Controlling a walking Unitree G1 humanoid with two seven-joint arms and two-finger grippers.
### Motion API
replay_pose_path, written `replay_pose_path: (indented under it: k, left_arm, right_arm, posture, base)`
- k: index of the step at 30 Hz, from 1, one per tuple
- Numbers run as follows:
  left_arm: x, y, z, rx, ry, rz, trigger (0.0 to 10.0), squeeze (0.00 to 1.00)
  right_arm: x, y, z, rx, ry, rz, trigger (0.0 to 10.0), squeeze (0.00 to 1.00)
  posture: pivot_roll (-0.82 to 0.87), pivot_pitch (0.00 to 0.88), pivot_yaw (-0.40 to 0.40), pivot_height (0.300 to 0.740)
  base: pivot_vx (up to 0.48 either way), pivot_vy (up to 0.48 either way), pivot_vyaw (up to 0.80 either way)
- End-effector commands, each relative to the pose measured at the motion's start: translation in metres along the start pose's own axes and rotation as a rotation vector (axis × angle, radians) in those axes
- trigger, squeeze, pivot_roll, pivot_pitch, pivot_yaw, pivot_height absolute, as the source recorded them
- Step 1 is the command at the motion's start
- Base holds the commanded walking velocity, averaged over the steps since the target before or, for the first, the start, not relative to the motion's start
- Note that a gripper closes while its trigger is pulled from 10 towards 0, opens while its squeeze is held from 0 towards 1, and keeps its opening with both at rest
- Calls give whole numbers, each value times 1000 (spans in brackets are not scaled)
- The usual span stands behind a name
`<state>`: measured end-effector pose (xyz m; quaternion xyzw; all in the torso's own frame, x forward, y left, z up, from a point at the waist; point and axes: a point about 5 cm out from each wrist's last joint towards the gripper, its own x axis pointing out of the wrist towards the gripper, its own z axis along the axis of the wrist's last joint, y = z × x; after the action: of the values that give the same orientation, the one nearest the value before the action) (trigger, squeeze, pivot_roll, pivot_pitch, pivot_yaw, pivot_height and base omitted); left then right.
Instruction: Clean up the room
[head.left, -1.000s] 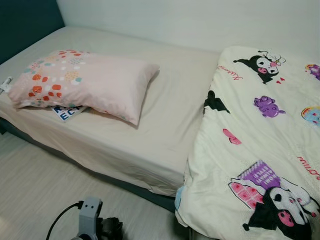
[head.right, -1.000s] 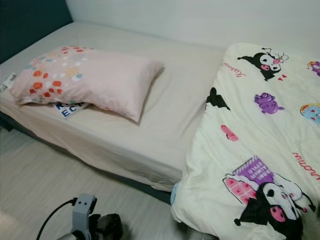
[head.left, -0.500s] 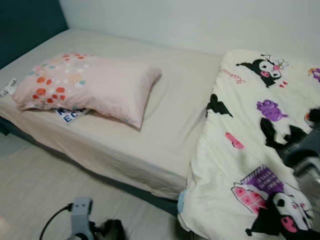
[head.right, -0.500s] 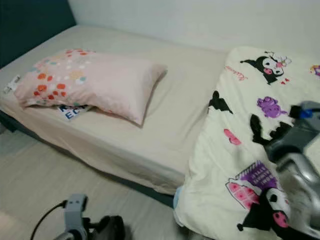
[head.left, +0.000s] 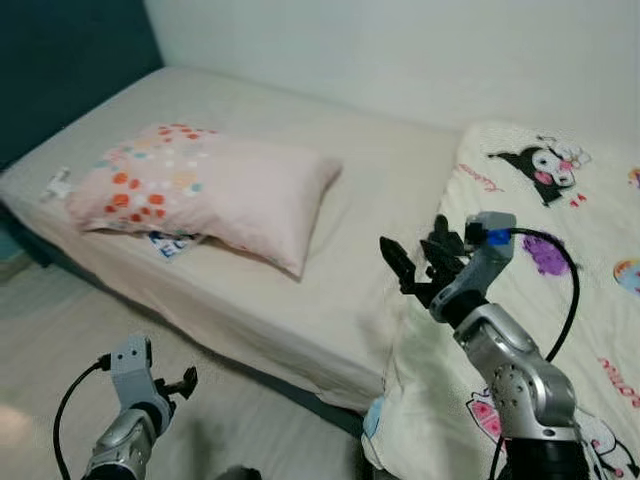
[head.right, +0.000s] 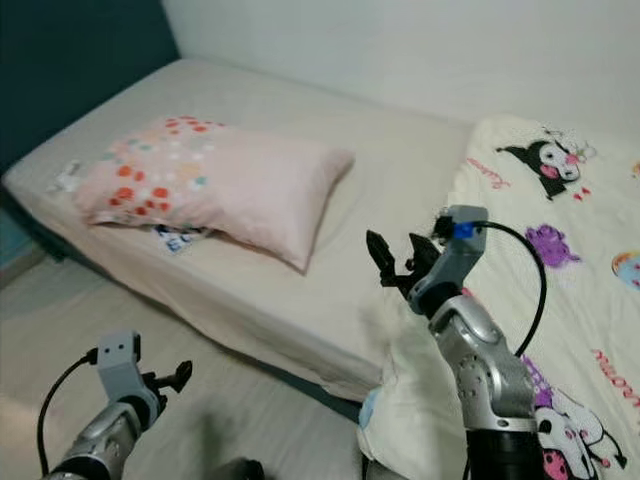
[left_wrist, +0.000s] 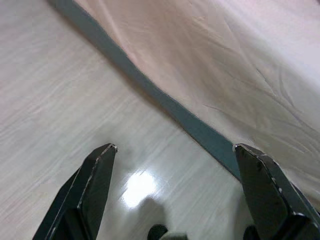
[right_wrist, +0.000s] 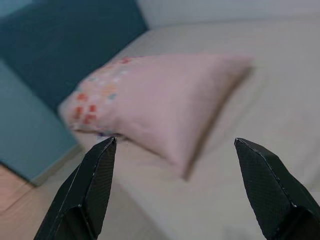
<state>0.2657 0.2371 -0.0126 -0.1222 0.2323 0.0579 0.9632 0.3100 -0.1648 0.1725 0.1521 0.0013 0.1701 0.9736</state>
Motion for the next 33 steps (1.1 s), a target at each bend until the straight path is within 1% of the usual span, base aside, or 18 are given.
replay_pose_path:
  k: [1, 12, 15, 17, 18, 20, 21, 22, 23, 24, 25, 26, 28, 29, 30, 31, 32, 33]
  left_arm:
    - [-6, 5, -16, 7, 68, 24, 10000, 0]
    - [-17, 5, -45, 29, 181, 51, 10000, 0]
    - [-23, 6, -60, 37, 245, 75, 10000, 0]
    - [-25, 6, -63, 37, 256, 79, 10000, 0]
    - [-27, 7, -67, 41, 276, 87, 10000, 0]
    - [-35, 10, -82, 45, 341, 115, 10000, 0]
    - [-35, 10, -82, 45, 341, 115, 10000, 0]
    - [-39, 11, -87, 52, 364, 123, 10000, 0]
    - [-39, 11, -87, 52, 364, 123, 10000, 0]
    - [-42, 12, -92, 62, 385, 122, 10000, 0]
    - [-44, 12, -97, 76, 409, 119, 10000, 0]
    - [-44, 12, -97, 76, 409, 119, 10000, 0]
    - [-48, 12, -101, 84, 427, 114, 10000, 0]
    - [-49, 13, -103, 80, 439, 122, 10000, 0]
    - [-49, 13, -103, 80, 439, 122, 10000, 0]
    - [-50, 15, -104, 77, 446, 125, 10000, 0]
    - [-51, 15, -104, 79, 452, 126, 10000, 0]
    - [-51, 16, -105, 86, 458, 127, 10000, 0]
  right_arm:
    - [0, -2, -5, -10, 1, -3, 10000, 0]
    - [4, -4, -14, -20, 4, 11, 10000, 0]
    - [5, -4, -24, -18, 33, 20, 10000, 0]
    - [5, -3, -27, -19, 40, 23, 10000, 0]
    - [5, -3, -31, -23, 55, 23, 10000, 0]
    - [0, -11, -56, -67, 155, -6, 10000, 0]
    - [0, -11, -56, -67, 155, -6, 10000, 0]
    - [-3, -16, -67, -94, 199, -21, 10000, 0]
    - [-3, -16, -67, -94, 199, -21, 10000, 0]
    - [-9, -24, -82, -111, 259, -45, 10000, 0]
    - [-20, -35, -101, -130, 337, -81, 10000, 0]
    - [-20, -35, -101, -130, 337, -81, 10000, 0]
    - [-39, -51, -128, -145, 446, -134, 10000, 0]
    - [-49, -57, -142, -218, 527, -156, 10000, 0]
    - [-49, -57, -142, -218, 527, -156, 10000, 0]
    - [-60, -63, -156, -326, 619, -191, 10000, 0]
    - [-68, -69, -164, -438, 670, -225, 10000, 0]
    - [-76, -71, -171, -382, 700, -227, 10000, 0]
  posture:
    - [-58, 98, 26, 671]
    - [-54, 98, 30, 706]
    - [-51, 102, 31, 721]
    - [-51, 102, 31, 726]
    - [-52, 102, 35, 731]
    - [-54, 102, 36, 740]
    - [-54, 102, 36, 740]
    - [-54, 102, 36, 740]
    - [-54, 102, 36, 740]
    - [-61, 100, 48, 740]
    - [-59, 100, 48, 740]
    - [-59, 100, 48, 740]
    - [-54, 101, 45, 740]
    - [-52, 101, 45, 740]
    - [-52, 101, 45, 740]
    - [-55, 100, 48, 740]
    - [-55, 100, 49, 740]
    - [-54, 99, 50, 740]
  base:
    - [0, 0, 0]
    - [0, 0, 0]
    - [0, 0, 0]
    - [0, 0, 0]
    - [0, 0, 0]
    - [0, 0, 0]
    - [0, 0, 0]
    - [0, 0, 0]
    - [0, 0, 0]
    - [0, 0, 0]
    - [0, 0, 0]
    - [0, 0, 0]
    - [0, 0, 0]
    - [-356, 0, 0]
    - [-356, 0, 0]
    - [-431, 0, 0]
    - [-428, 0, 0]
    - [-431, 0, 0]
